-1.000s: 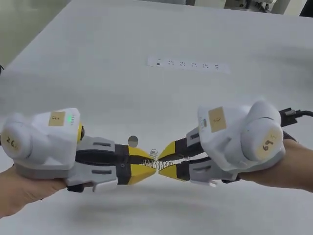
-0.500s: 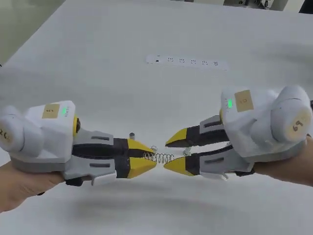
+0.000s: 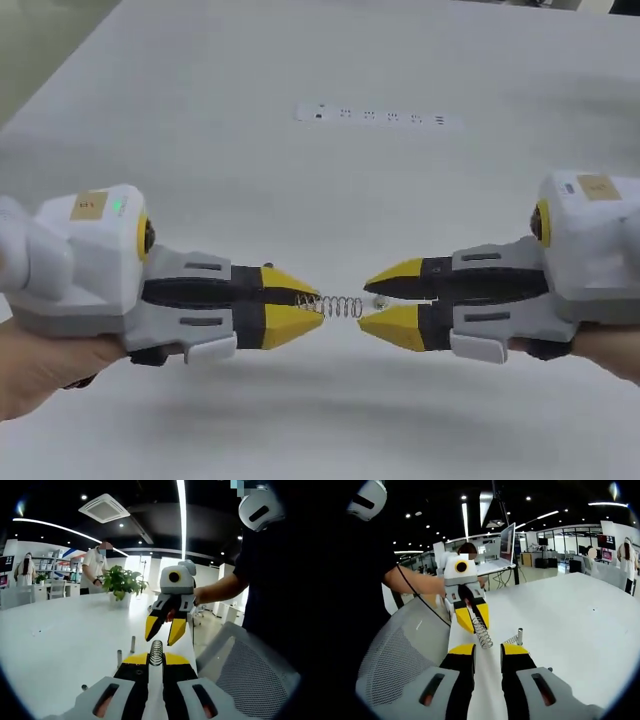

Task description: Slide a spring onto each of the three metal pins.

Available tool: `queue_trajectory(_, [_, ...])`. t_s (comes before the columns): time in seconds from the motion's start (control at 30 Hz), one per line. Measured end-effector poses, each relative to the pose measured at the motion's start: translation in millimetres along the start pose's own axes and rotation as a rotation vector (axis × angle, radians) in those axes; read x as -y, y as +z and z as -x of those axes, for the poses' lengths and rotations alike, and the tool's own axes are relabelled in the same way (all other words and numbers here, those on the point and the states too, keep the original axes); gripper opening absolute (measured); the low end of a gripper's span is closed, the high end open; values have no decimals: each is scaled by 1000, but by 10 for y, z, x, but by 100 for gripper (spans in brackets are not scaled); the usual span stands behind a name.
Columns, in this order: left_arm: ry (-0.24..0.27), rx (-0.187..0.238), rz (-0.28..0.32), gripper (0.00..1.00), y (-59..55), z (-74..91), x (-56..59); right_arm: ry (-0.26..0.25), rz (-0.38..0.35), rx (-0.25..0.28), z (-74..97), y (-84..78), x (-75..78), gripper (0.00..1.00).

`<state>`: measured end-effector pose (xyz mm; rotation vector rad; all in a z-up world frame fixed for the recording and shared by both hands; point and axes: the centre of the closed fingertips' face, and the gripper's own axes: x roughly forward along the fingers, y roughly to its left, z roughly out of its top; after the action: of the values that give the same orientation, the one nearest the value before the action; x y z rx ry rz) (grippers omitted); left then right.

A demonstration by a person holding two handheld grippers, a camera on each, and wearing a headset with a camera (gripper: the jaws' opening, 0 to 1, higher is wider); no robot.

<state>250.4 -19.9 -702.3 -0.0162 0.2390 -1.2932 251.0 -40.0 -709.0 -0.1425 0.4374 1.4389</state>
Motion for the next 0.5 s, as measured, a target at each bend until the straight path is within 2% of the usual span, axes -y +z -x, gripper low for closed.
queue_trajectory(0.2, [-8, 25, 5, 1, 68, 3, 9, 24, -43, 46, -7, 26, -42, 16])
queue_trajectory(0.27, [-10, 24, 7, 1, 59, 2, 7, 26, -53, 57, -11, 25, -28, 15])
queue_trajectory(0.33, [-13, 3, 8, 1, -8, -8, 5, 18, -64, 59, -25, 3, -3, 15])
queue_trajectory(0.5, [-26, -59, -7, 1, -204, -47, 11, 27, -55, 5, -88, -157, -22, 14])
